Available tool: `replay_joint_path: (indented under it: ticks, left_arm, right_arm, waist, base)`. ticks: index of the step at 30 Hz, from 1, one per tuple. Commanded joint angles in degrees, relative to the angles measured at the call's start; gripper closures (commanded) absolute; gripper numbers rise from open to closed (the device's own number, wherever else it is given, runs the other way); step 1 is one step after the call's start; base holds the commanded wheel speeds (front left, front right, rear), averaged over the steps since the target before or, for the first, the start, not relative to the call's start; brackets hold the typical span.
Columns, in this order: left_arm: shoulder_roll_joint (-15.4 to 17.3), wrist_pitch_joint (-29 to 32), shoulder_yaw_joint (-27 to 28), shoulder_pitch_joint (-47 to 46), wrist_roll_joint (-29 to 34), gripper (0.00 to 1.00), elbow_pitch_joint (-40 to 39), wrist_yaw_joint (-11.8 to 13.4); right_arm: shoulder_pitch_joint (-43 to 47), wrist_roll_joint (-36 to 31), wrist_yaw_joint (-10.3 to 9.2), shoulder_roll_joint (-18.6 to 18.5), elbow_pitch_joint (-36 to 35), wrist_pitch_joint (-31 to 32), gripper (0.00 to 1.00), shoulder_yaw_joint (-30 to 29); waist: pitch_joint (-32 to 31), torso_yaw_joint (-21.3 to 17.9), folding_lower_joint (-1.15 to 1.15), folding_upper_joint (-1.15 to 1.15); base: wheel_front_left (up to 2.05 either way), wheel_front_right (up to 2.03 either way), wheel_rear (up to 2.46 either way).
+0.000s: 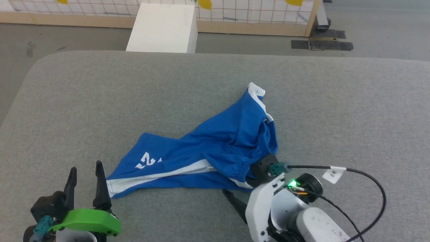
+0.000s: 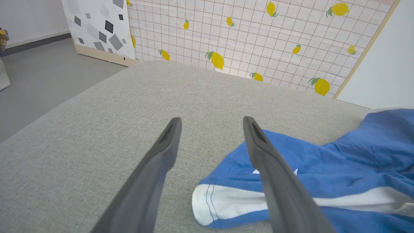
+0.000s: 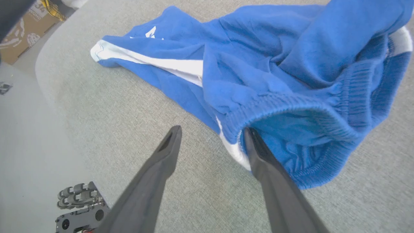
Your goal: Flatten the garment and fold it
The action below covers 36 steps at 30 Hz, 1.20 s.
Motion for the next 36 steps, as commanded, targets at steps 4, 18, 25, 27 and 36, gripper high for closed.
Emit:
replay_joint_path:
  ticks: [4, 18, 25, 27, 36]
  left_arm:
    - [-1.1, -0.3, 0.8, -1.4, 1.2, 0.0, 0.3, -1.1]
    - [-2.8, -0.3, 1.4, -1.1, 1.9, 0.0, 1.3, -2.7]
    - [-3.0, -0.3, 0.5, -1.5, 2.1, 0.0, 2.1, -3.1]
    - [-3.0, -0.2, 0.3, -1.6, 2.0, 0.0, 2.4, -3.2]
    - [-3.3, 1.9, -0.8, -2.0, 1.0, 0.0, 2.5, -3.3]
  right_arm:
    - [-2.7, 0.8, -0.08, 0.0, 3.6, -0.8, 0.71, 1.7]
    - [11.2, -5.7, -0.08, 0.0, -9.4, 14.3, 1.0, -20.0]
    - [17.8, -5.1, -0.08, 0.0, -11.9, 22.0, 0.88, -26.0]
    - [18.5, -4.7, -0.08, 0.0, -11.9, 21.3, 0.0, -27.2]
    - [16.0, 9.0, -0.08, 0.0, -12.4, 1.0, 0.0, -41.5]
  waist:
    - [0.7, 0.7, 0.0, 0.0]
    - [-0.5, -1.5, 0.0, 0.0]
    - [-0.5, -3.1, 0.0, 0.0]
    - [-0.6, -3.3, 0.0, 0.0]
    - [-2.0, -3.6, 0.0, 0.0]
  base:
    - [0.0, 0.0, 0.0]
    - [0.0, 0.0, 0.0]
    - [0.0, 0.0, 0.0]
    - [0.0, 0.0, 0.0]
    - [0.0, 0.0, 0.0]
